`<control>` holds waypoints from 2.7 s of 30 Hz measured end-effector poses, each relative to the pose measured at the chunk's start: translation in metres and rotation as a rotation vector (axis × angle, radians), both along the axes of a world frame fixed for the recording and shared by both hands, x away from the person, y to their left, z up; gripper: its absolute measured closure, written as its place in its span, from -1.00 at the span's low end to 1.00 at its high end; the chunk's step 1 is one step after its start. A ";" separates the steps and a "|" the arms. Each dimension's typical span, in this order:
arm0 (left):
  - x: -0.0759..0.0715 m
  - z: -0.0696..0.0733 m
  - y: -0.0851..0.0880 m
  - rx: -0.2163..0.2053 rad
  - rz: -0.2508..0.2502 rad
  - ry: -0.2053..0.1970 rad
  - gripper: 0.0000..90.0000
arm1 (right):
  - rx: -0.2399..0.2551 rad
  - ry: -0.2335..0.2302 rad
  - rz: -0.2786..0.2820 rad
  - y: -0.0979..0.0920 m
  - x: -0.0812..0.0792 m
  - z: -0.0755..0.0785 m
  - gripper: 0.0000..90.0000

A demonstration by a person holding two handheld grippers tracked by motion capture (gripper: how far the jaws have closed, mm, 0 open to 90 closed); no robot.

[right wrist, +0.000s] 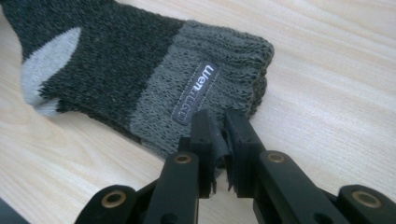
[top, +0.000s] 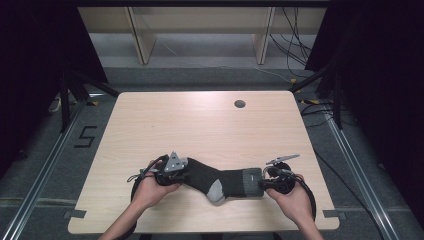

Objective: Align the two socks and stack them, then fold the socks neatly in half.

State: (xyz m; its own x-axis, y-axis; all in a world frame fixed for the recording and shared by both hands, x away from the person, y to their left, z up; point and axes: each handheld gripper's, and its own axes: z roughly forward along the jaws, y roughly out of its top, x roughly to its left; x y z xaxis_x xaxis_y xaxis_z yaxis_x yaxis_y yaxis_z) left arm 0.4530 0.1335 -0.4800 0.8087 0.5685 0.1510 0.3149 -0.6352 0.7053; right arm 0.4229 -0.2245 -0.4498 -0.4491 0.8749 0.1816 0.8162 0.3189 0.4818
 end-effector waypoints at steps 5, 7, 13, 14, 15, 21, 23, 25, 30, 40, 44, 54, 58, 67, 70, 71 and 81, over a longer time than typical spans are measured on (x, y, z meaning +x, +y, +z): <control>0.001 -0.003 -0.002 0.007 0.024 0.020 0.49 | -0.030 -0.014 0.010 0.002 0.009 -0.004 0.82; 0.000 -0.003 -0.001 0.010 0.034 0.021 0.49 | -0.047 -0.026 0.012 0.004 0.018 -0.004 0.81; -0.004 -0.003 0.005 0.029 0.065 0.025 0.48 | -0.088 -0.067 0.003 0.017 0.037 -0.004 0.75; -0.003 -0.003 0.006 0.032 0.067 0.025 0.48 | -0.085 -0.065 0.000 0.019 0.039 -0.004 0.75; -0.003 -0.003 0.008 0.037 0.071 0.025 0.47 | -0.090 -0.072 -0.004 0.021 0.042 -0.004 0.75; 0.004 0.000 0.015 0.004 0.076 0.017 0.34 | -0.078 -0.079 0.003 0.027 0.049 -0.003 0.67; 0.003 0.003 0.015 -0.039 0.096 -0.023 0.29 | -0.062 -0.104 -0.007 0.028 0.046 0.003 0.66; 0.005 0.006 0.017 -0.057 0.112 -0.037 0.33 | -0.042 -0.138 -0.021 0.029 0.042 0.009 0.67; 0.013 0.002 0.018 -0.078 0.160 -0.037 0.39 | -0.050 -0.112 -0.009 0.034 0.045 0.000 0.67; 0.017 -0.005 0.019 -0.021 0.161 0.003 0.43 | -0.057 -0.095 0.009 0.036 0.043 -0.007 0.67; 0.014 -0.002 0.019 -0.064 0.161 -0.020 0.26 | -0.029 -0.091 -0.005 0.035 0.042 -0.006 0.55; -0.005 0.020 0.068 -0.276 0.326 -0.114 -0.42 | 0.075 -0.182 -0.086 0.009 0.031 0.017 0.12; -0.008 0.012 0.080 -0.286 0.350 -0.092 -0.41 | 0.084 -0.157 -0.143 -0.004 0.027 0.016 0.06; -0.015 0.011 0.078 -0.301 0.356 -0.081 -0.44 | 0.069 -0.159 -0.129 -0.019 0.019 0.007 -0.02; -0.017 0.012 0.081 -0.308 0.373 -0.089 -0.46 | 0.081 -0.156 -0.146 -0.016 0.018 0.009 -0.05; -0.017 0.012 0.081 -0.315 0.377 -0.086 -0.47 | 0.091 -0.165 -0.119 -0.017 0.019 0.008 -0.05; -0.010 0.006 0.077 -0.321 0.391 -0.062 -0.59 | 0.115 -0.131 -0.134 -0.015 0.022 0.004 -0.07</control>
